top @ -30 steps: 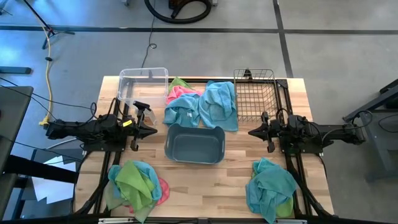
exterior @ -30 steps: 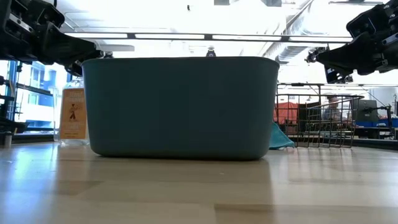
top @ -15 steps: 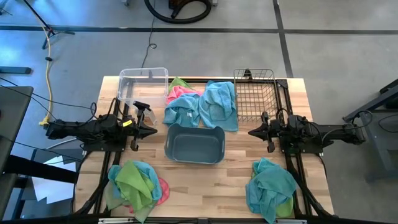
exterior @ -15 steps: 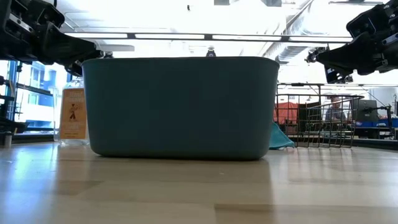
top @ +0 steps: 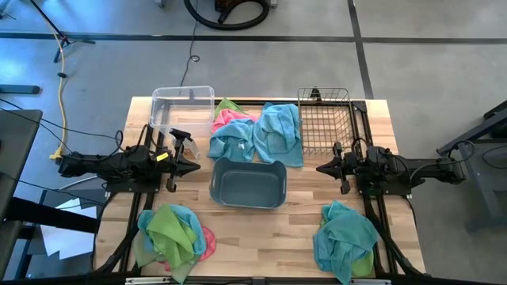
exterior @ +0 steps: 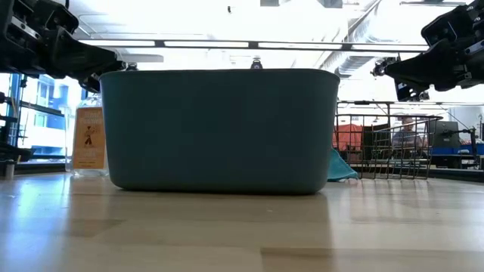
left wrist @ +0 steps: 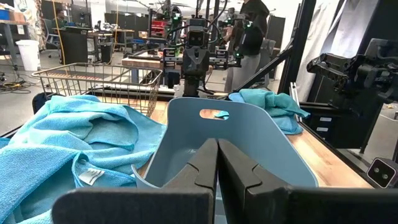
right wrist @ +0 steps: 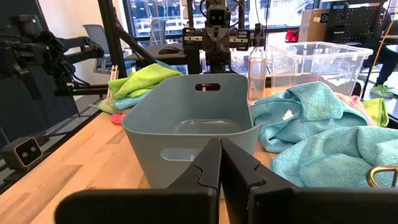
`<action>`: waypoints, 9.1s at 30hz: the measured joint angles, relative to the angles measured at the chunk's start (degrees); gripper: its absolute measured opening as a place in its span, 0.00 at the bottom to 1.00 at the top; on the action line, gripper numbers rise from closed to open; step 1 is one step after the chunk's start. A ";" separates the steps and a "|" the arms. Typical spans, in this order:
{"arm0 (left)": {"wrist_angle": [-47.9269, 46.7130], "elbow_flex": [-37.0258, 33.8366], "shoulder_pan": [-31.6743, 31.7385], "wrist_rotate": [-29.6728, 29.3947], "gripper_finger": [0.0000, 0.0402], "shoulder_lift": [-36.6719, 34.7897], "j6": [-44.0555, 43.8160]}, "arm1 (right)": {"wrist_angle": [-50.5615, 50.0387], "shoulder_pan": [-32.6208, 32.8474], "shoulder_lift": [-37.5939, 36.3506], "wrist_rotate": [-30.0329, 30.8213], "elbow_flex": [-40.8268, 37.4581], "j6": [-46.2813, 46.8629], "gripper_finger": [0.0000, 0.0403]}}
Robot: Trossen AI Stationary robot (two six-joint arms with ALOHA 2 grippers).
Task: Sort microfiber towel by color & place in baskets
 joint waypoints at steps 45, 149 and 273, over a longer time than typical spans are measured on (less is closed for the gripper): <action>0.01 0.01 -0.01 0.02 0.00 0.01 0.00 | 0.01 0.01 0.00 -0.01 -0.01 0.01 0.00; 0.00 0.00 -0.01 0.01 0.00 0.00 0.00 | -74.04 -22.93 118.31 13.58 113.44 -7.30 0.62; 0.00 0.01 0.00 0.02 0.00 0.00 0.00 | -3.66 -3.33 58.65 13.11 60.32 3.67 0.00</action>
